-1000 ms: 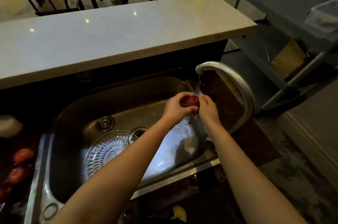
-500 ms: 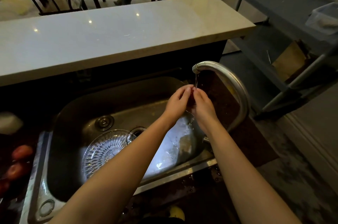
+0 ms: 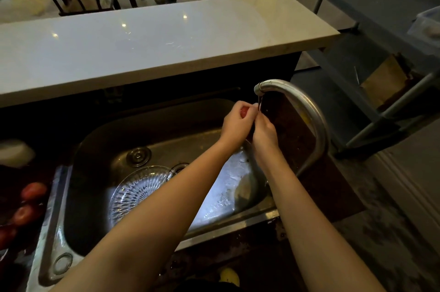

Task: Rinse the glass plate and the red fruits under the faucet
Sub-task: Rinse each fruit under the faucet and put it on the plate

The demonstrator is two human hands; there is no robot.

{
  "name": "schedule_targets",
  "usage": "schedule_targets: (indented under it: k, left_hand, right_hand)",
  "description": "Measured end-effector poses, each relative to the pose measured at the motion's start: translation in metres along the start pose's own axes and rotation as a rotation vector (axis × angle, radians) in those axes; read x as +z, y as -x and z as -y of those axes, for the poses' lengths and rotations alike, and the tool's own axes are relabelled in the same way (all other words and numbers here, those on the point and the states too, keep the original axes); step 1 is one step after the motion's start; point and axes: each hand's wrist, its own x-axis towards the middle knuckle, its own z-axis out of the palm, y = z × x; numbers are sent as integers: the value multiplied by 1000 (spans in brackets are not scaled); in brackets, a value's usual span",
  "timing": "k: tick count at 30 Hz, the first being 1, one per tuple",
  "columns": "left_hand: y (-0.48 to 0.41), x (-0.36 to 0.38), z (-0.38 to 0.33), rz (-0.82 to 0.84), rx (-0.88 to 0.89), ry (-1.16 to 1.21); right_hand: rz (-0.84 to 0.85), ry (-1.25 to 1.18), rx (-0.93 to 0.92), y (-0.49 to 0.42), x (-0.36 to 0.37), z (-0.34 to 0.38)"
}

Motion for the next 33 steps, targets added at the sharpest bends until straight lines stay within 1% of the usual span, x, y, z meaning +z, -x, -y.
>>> schedule_targets:
  k: [2,3,5,6,7,10,13,16,18,24,26,28,30,33]
  left_hand:
    - [3,-1,1,82,42,-59]
    - [4,-2,2,140,72,-84]
    - [4,-8,5,251,120,-109]
    - [4,-11,6,281,121,-99]
    - [4,-14,7,284,104,-82]
    - [2,-20,8,215,44,-94]
    - [0,-23,10,210,61,-129]
    - [2,-26,10,216,44,-42]
    - [5,-24,7,210,83,-122]
    - [5,-6,-3,105,167,-407]
    - [3,-5,-2,84,232,-525]
    - [2,-7,-2,103,296,-573]
    - [3,-14,-2,137,318,-525]
    - [6,-28,-3,112,352,-481]
  right_hand:
    - [-42,-50,51,-2,-4,4]
    - [-35,-92,61,-3,-7,6]
    - [22,-193,81,-3,-11,9]
    - [60,-224,88,-3,-12,9]
    - [96,-231,85,-2,-11,9]
    - [165,-217,58,1,-7,10]
    - [152,-399,135,2,-8,14]
    - [207,-513,171,6,-8,15]
    - [223,-586,189,9,-7,15]
    - [246,-756,255,18,-13,13]
    - [272,-769,257,18,-18,13]
    - [273,-745,227,17,-21,14]
    - [270,-695,169,16,-20,15]
    - [268,-615,52,14,-16,17]
